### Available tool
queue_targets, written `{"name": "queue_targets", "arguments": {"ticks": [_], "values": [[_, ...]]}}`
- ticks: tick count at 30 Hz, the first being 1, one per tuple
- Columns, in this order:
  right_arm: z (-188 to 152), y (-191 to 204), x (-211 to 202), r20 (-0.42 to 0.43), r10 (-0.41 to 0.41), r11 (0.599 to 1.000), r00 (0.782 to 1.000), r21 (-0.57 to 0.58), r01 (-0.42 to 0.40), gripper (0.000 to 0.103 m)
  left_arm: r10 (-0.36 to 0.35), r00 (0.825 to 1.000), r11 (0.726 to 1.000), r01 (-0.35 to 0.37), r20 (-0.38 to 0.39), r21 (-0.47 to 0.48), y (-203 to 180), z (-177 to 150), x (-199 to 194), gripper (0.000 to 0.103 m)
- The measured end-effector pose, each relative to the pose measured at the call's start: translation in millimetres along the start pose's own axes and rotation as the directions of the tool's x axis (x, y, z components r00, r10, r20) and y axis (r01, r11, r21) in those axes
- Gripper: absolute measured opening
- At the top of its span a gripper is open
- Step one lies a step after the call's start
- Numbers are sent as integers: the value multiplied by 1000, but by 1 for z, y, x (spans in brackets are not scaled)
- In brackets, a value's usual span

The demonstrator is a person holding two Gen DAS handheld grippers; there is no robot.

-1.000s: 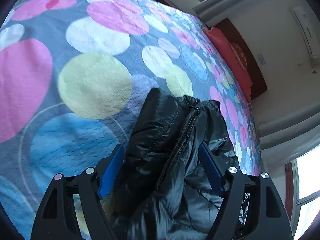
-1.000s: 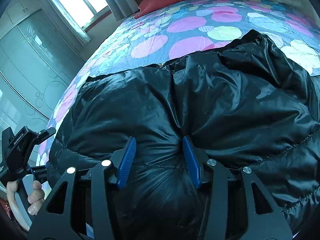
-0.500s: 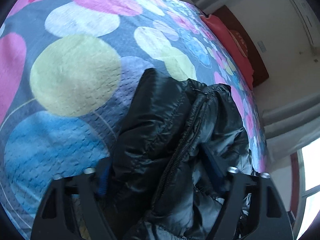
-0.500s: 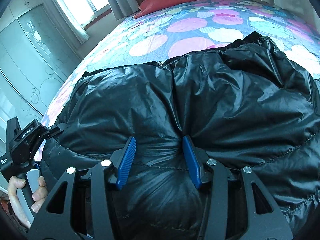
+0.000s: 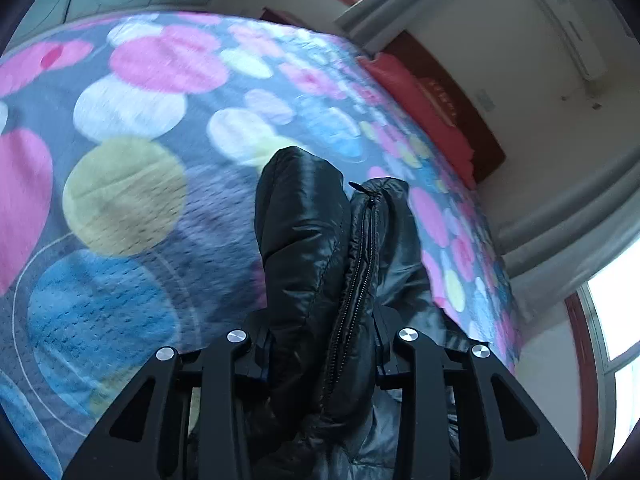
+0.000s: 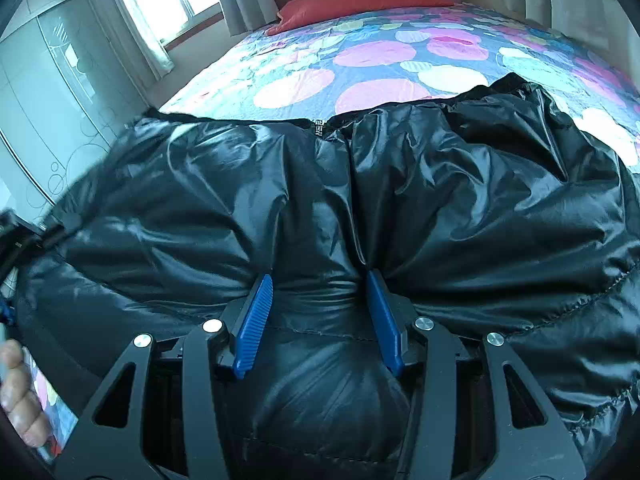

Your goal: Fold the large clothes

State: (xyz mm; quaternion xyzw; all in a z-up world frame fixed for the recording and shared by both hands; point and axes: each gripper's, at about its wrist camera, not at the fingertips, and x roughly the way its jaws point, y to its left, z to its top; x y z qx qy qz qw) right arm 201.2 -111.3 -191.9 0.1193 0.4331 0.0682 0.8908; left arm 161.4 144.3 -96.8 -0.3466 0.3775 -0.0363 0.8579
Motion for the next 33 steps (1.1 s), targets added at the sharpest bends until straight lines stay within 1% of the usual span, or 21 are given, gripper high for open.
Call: {"name": "queue_targets", "arguments": {"ticks": [3,6,10,12,14,17,22,26,29,32,33], "values": [[-1,0,0,2,2,1000,1000,0,-2,48,-10,1000,999,9,20,53,-20,-2,-7,35],[0,-2,-4,15,20,1000,1000,9,-20,48,-15,999,995,12,36,101,-41,-5,-15,35],[2,-18,-25,42,87,993,995,73,-89,49,-25,999,989,18,40,146,-62,-9,-22,35],[3,-30,-40,64,104,989,993,97,-110,50,-22,999,984,13,49,178,-77,-16,-25,35],[5,-46,-58,90,99,988,991,112,-109,53,-24,998,979,12,57,203,-89,-22,-25,35],[5,-81,-82,126,92,979,988,170,-113,55,-39,997,968,23,60,251,-115,-35,-26,35],[-3,-138,-113,168,58,963,984,252,-99,55,-61,997,938,43,40,344,-167,-61,-15,35],[-9,-173,-130,189,20,952,982,296,-77,55,-58,998,902,50,5,428,-208,-95,6,35],[-14,-195,-139,196,2,941,981,332,-68,55,-36,999,875,48,-34,482,-227,-121,28,35],[-19,-215,-142,191,-16,929,981,367,-56,55,-9,998,852,38,-58,522,-235,-144,48,35],[-22,-222,-143,188,-21,924,982,380,-53,55,4,998,840,30,-61,541,-237,-155,57,35]]}}
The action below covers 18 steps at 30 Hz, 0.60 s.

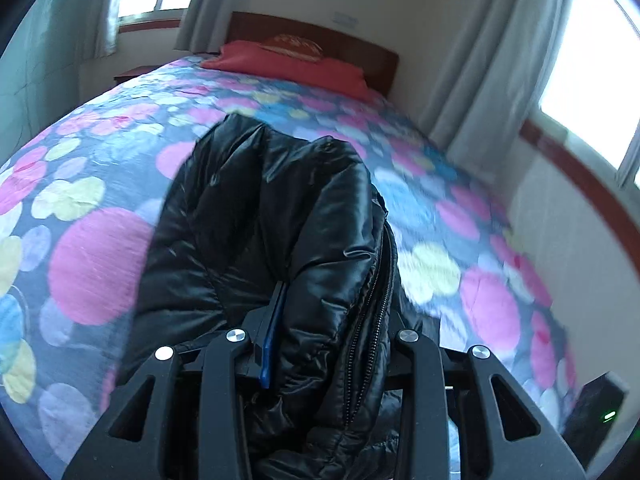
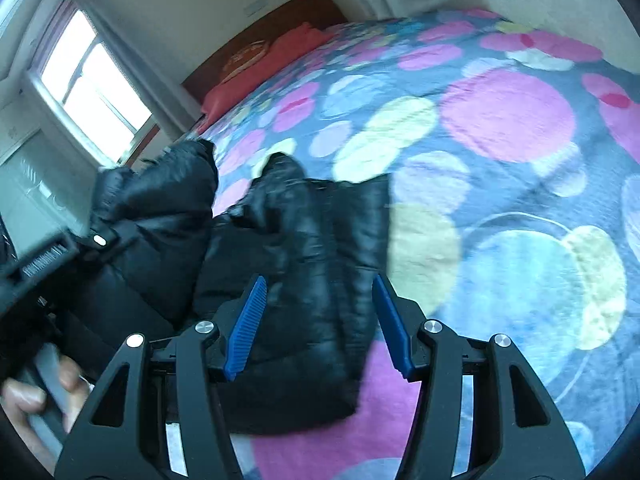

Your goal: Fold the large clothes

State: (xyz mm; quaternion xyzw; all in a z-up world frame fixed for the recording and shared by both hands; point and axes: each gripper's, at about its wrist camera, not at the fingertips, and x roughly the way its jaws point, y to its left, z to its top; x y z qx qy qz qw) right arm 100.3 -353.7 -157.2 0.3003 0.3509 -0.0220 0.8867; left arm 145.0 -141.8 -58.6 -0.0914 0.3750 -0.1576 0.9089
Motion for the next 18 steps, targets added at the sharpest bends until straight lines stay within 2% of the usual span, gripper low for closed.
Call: {"name": "queue_targets", "arguments": {"ticks": [4,7,10,12,14,18], "values": [[-1,-23,-4,-3,-17,999,1000,31,17,55,25,1000,997,-25,-6,77,-18,-20,16,35],[0,-32,-7,-3,-21,999,1000,50,21,55,51,999,992,-52,13,115,-27,-25,13,36],[2,-38,-10,-1,-17,998,1000,60,17,55,58,998,991,-58,4,124,-34,-24,7,44],[2,-36,-13,4,-8,998,1000,60,8,55,34,999,993,-33,-7,116,-36,-20,3,56],[2,-31,-18,8,-4,999,1000,46,4,55,-14,1000,996,15,-8,91,-38,-20,-4,63],[6,-22,-26,20,3,1000,1000,30,-4,55,-88,996,995,87,18,47,-40,-12,-30,68]]}}
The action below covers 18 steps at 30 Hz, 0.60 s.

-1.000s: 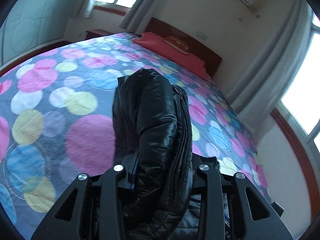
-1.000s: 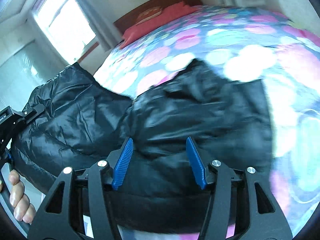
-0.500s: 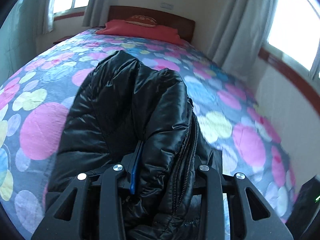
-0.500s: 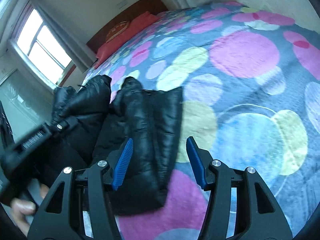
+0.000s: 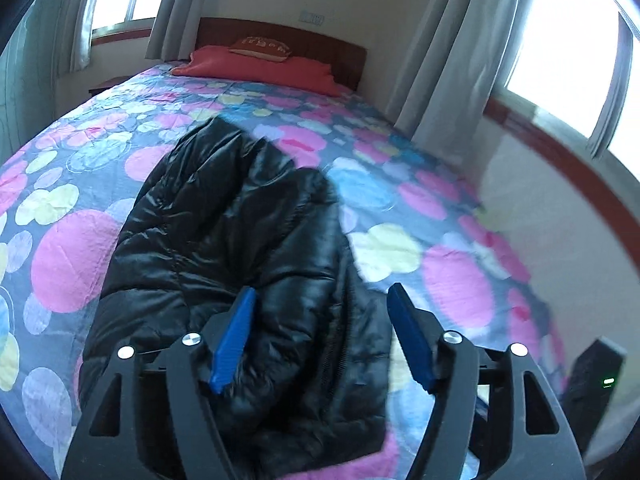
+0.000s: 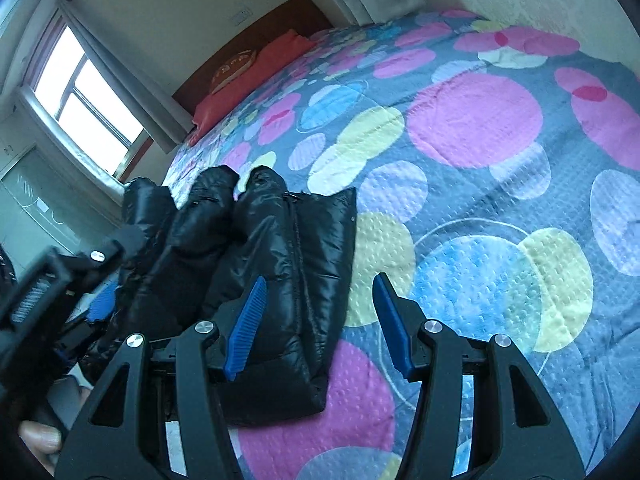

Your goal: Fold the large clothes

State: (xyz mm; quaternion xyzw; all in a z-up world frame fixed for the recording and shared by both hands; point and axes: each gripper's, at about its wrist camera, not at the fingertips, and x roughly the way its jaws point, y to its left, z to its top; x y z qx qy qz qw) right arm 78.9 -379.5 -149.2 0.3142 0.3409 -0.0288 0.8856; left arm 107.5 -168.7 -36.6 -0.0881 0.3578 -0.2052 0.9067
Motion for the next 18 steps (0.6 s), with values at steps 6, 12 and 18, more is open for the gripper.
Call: {"name": "queue_targets", "arguments": {"ticks": [6,12,18], "values": [[6,30,-11,8,60,998,998,-23,-60,58,-75,994,997,78,84,-21,18,13,-48,68],[15,96,8,-36,169,983,985,-70,-171,74,65,983,988,-40,174,-147,104,20,-77,73],[16,149,50,-99,97,983,990,-146,-111,79,125,986,959,-92,108,-270,170,11,-61,74]]}}
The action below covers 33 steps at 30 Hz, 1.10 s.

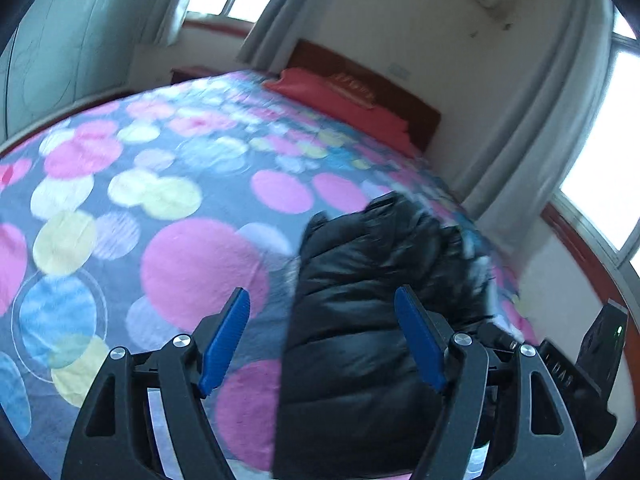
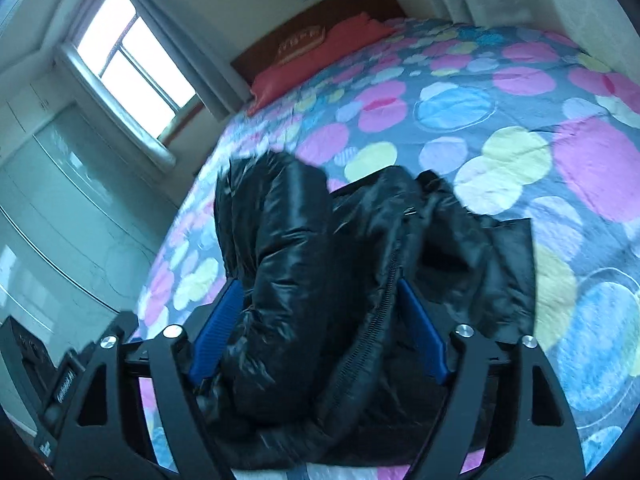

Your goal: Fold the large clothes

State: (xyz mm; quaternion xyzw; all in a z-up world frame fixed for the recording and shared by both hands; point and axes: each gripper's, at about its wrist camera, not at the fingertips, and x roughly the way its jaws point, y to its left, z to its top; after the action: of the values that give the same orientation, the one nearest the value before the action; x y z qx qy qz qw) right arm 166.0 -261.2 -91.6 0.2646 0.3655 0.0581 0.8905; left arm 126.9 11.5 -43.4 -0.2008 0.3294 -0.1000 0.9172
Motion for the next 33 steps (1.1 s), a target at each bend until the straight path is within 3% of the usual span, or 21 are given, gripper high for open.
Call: {"name": "queue_targets", "arguments": {"ticks": [1,2,3,5,10,16,20,27,33], "values": [[0,3,5,-11,-7,1000,1000,-11,7,74,2,1000,1000,-2,-7,-4,4,-2,3,74],[0,6,9,-18,-23,999,1000,-26,22,43,2,1000,1000,-2,-18,-9,7,-5,9,78],[1,6,11,-22,-26,999,999,-40,25,33,-8,1000,1000,8,-28,-15,10,-6,11,80],[3,-3,13,-25,-48,998,999,-36,47,26,-43,997,999,41,-59,-28,11,-11,16,80],[5,-49,6,20,-174,984,985,-21,174,25,-155,981,988,152,-118,-34,-6,-23,34,80],[4,-112,7,-11,-175,981,985,81,175,27,-232,950,972,235,-210,-7,-50,-43,70,80],[-4,-136,16,-32,-135,984,990,115,137,28,-194,945,979,205,-265,15,-66,-58,97,81],[-15,-160,35,-32,-84,984,996,154,88,27,-66,952,987,106,-297,119,-74,-72,127,82],[-19,-163,35,-10,-77,983,997,165,78,27,-97,941,989,129,-325,77,-62,-73,139,86]]}}
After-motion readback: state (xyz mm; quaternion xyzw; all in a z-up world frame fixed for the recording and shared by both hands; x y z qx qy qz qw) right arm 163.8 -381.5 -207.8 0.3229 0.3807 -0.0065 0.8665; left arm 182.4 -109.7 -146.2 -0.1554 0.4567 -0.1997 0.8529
